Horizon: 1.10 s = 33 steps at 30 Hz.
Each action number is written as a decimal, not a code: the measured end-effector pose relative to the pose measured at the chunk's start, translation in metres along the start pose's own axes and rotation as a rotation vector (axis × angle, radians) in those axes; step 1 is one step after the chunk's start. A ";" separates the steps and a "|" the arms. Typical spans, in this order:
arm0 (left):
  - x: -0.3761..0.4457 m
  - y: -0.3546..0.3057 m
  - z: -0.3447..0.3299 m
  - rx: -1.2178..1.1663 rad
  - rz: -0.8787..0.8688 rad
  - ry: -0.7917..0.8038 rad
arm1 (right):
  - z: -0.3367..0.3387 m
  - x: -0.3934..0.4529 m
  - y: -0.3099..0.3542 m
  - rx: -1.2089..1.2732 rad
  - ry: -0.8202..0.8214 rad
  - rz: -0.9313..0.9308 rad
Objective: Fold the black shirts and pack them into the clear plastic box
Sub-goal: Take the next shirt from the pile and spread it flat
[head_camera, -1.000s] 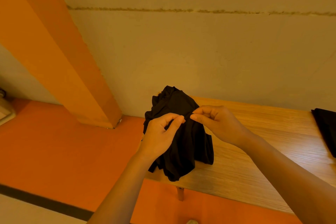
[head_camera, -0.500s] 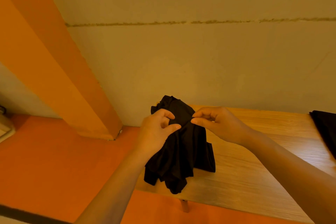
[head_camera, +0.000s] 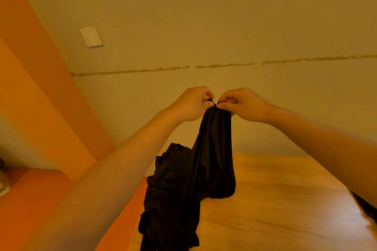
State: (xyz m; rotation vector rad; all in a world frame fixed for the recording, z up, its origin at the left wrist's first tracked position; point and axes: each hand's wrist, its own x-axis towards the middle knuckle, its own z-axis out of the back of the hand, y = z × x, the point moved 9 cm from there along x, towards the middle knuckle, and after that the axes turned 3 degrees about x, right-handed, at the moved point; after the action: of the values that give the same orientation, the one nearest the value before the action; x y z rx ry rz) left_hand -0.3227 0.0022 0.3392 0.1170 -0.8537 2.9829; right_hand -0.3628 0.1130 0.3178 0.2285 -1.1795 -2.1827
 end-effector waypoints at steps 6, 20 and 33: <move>0.074 -0.083 0.062 0.104 0.006 -0.205 | 0.142 0.031 0.019 -0.103 -0.186 0.069; 0.159 -0.103 0.141 -0.136 0.197 -0.622 | 0.436 0.004 -0.087 -0.016 -0.563 -0.047; 0.177 -0.085 0.079 -0.385 0.212 -0.462 | 0.484 -0.025 -0.191 -0.027 -0.525 -0.148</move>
State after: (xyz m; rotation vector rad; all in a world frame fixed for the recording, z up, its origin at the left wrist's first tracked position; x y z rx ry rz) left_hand -0.4894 0.0349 0.4657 0.7662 -1.5559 2.9460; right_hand -0.6386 0.5372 0.4433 -0.2994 -1.4437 -2.4712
